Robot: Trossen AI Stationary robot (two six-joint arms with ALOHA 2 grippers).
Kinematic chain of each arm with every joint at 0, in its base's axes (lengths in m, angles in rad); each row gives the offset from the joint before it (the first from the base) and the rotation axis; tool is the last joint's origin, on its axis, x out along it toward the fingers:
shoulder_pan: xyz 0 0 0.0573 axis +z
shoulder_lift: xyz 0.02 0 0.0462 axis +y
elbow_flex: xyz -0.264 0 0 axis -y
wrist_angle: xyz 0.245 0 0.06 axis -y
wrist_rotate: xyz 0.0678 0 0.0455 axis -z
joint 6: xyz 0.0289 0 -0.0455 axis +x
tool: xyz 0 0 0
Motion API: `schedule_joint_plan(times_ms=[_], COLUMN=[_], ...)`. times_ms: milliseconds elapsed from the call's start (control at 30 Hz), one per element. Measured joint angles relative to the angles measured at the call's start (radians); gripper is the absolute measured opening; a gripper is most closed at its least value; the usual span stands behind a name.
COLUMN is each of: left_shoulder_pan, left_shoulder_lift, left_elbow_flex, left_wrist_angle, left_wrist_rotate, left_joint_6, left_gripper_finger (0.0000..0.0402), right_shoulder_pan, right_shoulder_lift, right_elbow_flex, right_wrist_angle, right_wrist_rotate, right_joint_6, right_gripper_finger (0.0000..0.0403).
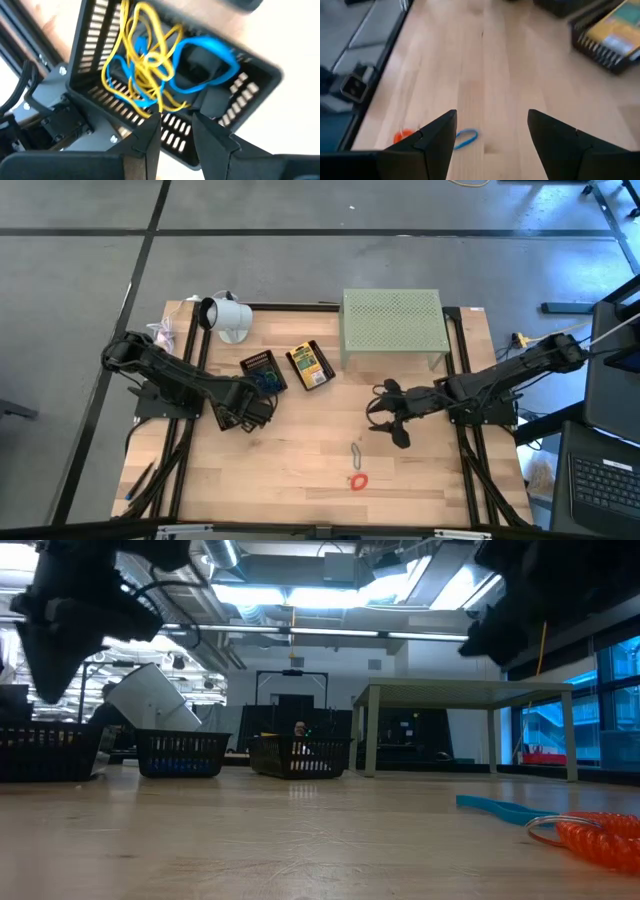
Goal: Pick & Place Office Desk Supplies
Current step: Put the blue rubber band into the left black basket
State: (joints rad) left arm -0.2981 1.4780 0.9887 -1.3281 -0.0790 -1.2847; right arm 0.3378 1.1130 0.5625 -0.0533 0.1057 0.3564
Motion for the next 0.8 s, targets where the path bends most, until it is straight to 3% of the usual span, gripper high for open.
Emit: schedule_joint_plan(times_ms=[267, 533, 800], left_shoulder_pan=[0.005, -0.027, -0.043], left_shoulder_lift=[-0.001, -0.001, -0.001], left_elbow_flex=[0.118, 0.175, 0.175], left_wrist_angle=[0.095, 0.439, 0.728], left_wrist_rotate=[-0.028, -0.098, -0.124], left_joint_6=[0.019, 0.159, 0.304], left_gripper_finger=[0.0102, 0.0102, 0.0102], right_shoulder_pan=[0.051, 0.066, 0.066], right_shoulder_lift=[0.203, 0.422, 0.552], right_elbow_flex=[0.000, 0.000, 0.000], right_wrist_angle=[0.082, 0.294, 0.358], right_wrist_rotate=[-0.065, -0.065, -0.057], right_joint_6=[-0.158, -0.348, -0.345], right_gripper_finger=[0.0246, 0.0246, 0.0246])
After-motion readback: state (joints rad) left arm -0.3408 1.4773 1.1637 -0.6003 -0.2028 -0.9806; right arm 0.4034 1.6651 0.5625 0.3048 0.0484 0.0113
